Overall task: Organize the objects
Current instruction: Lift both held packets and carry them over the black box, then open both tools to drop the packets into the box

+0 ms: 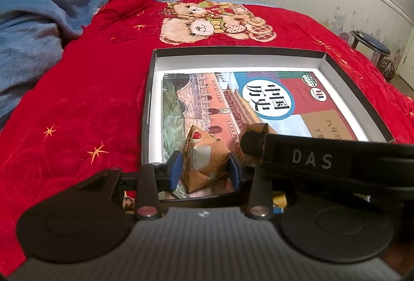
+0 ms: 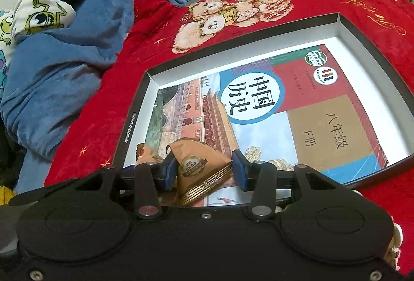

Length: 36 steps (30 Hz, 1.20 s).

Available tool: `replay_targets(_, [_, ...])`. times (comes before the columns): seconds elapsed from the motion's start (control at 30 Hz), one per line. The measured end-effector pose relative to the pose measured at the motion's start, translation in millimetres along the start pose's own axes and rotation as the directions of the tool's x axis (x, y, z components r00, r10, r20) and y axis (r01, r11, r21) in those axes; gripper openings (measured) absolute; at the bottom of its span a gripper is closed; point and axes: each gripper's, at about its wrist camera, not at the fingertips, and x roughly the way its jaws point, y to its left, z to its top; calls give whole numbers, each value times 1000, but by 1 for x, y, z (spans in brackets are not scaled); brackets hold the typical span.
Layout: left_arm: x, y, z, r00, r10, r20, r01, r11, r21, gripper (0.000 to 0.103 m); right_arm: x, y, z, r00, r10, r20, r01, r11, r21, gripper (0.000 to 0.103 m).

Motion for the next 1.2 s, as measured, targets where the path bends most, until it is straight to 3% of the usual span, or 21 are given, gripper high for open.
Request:
replay_targets(0.8, [0,1,2,1000,6,0,-6,1000,9,50,-1,3,1,1000,11,-3,-11,1000,17,46])
replay_targets(1.13, [-8,3,5,999,4,39,-6,999,42,71,-4,-1,3,999,38,3,-39,998,46,47])
replay_targets(1.2, [-10,5,6,999,5,40,-7,999,47,75,-7,-1,4,999,41,6,-41,998,50,53])
